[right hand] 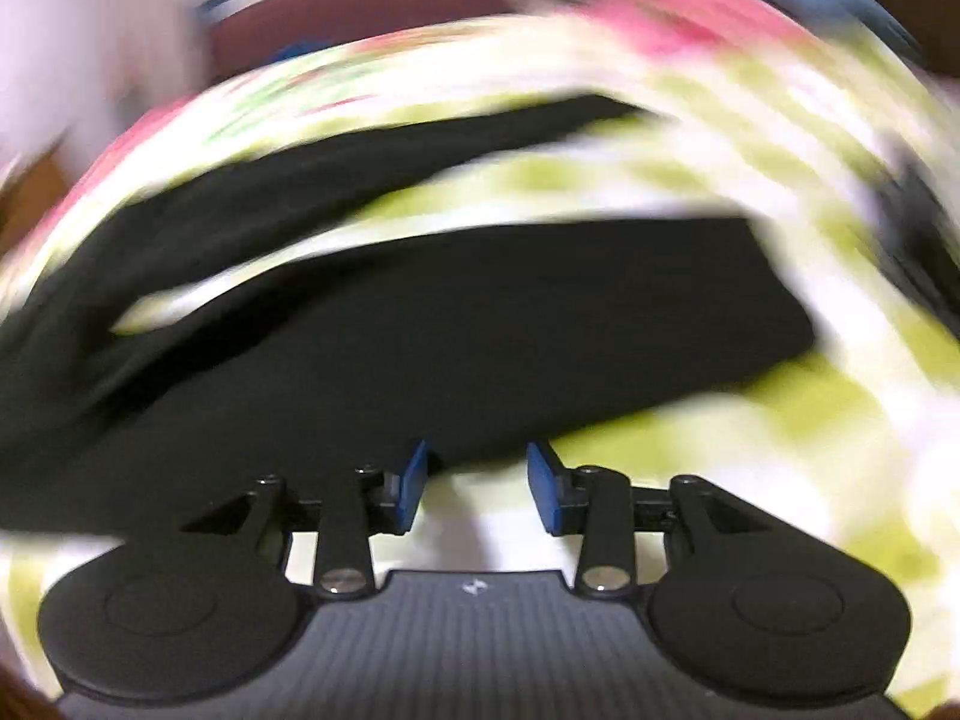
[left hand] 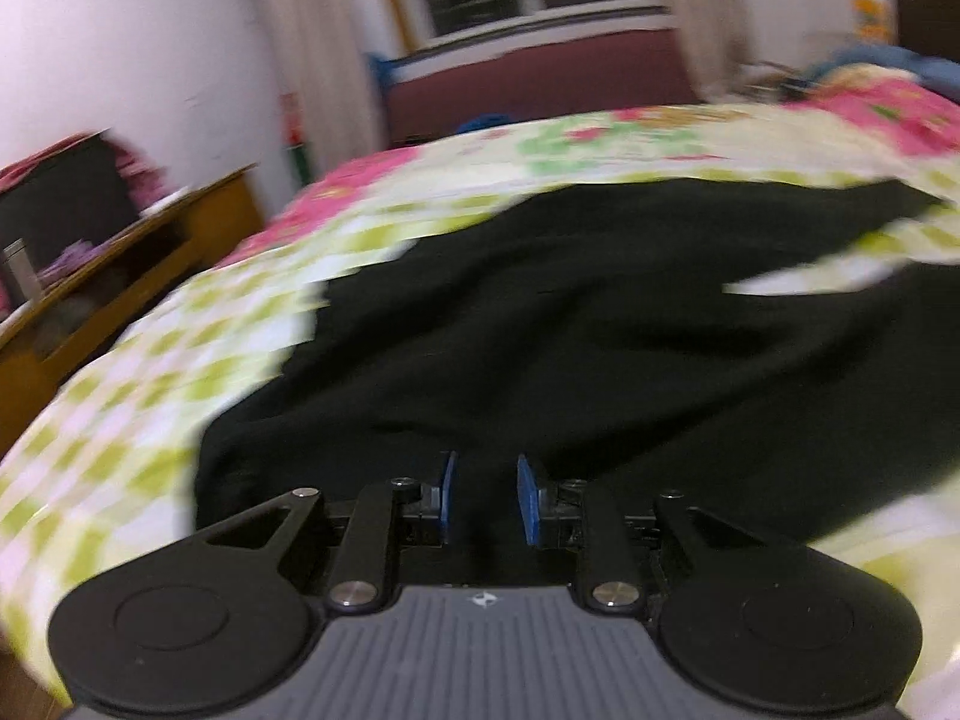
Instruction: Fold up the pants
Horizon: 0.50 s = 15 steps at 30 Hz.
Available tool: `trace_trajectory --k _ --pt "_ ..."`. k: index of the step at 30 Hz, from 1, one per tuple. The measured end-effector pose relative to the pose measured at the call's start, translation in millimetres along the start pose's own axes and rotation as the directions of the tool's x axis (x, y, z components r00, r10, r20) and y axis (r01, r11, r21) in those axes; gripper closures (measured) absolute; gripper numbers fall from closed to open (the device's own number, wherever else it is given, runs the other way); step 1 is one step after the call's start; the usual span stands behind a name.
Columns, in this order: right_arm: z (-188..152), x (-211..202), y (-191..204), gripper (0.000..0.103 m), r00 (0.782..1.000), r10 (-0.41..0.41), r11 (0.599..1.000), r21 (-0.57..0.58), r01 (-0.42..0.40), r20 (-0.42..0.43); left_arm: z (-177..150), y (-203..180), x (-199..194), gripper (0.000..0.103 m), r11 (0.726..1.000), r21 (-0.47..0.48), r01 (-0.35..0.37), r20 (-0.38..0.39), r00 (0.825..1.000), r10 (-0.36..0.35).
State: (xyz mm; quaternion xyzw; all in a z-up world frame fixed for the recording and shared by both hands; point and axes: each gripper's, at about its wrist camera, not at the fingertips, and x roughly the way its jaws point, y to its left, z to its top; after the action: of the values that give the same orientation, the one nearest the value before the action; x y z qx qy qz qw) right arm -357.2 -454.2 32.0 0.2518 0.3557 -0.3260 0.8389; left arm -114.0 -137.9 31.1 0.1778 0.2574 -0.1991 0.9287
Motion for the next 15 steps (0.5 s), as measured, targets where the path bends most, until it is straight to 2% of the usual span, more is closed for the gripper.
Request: trace_trajectory --k 2,4,6,9,12,13,14,15 --pt "8.0 2.2 -44.4 0.059 1.000 -0.007 0.987 0.158 0.003 0.027 7.1 -32.6 -0.4 0.064 0.998 0.039 0.053 0.014 0.998 -0.053" --pt "13.6 8.9 -79.8 0.055 0.998 0.019 0.957 0.288 -0.035 0.058 13.7 -66.9 -3.8 0.064 0.992 0.075 0.103 0.029 0.994 -0.105" --pt "21.6 19.1 -92.7 0.052 0.996 0.047 0.928 0.365 -0.072 0.077 19.0 -91.4 -2.4 0.064 0.986 0.116 0.124 0.018 0.992 -0.127" --pt "27.6 33.0 -111.4 0.050 0.990 0.079 0.890 0.439 -0.124 0.121 25.6 -109.0 7.8 0.064 0.977 0.140 0.162 -0.028 0.987 -0.160" --pt "36.7 43.4 -118.5 0.054 0.986 0.073 0.857 0.497 -0.140 0.152 29.6 -118.0 12.3 0.064 0.972 0.150 0.179 -0.052 0.983 -0.173" --pt "35.4 45.0 -119.2 0.070 0.985 0.073 0.848 0.510 -0.144 0.157 31.3 -123.3 10.8 0.064 0.970 0.157 0.184 -0.053 0.983 -0.178" --pt "38.9 48.9 -123.4 0.092 0.986 0.069 0.842 0.521 -0.139 0.150 33.2 -129.8 9.4 0.064 0.968 0.167 0.189 -0.052 0.982 -0.183" --pt "39.5 51.5 -127.0 0.098 0.987 0.074 0.835 0.532 -0.140 0.144 31.6 -127.7 10.0 0.064 0.965 0.173 0.197 -0.059 0.980 -0.189"
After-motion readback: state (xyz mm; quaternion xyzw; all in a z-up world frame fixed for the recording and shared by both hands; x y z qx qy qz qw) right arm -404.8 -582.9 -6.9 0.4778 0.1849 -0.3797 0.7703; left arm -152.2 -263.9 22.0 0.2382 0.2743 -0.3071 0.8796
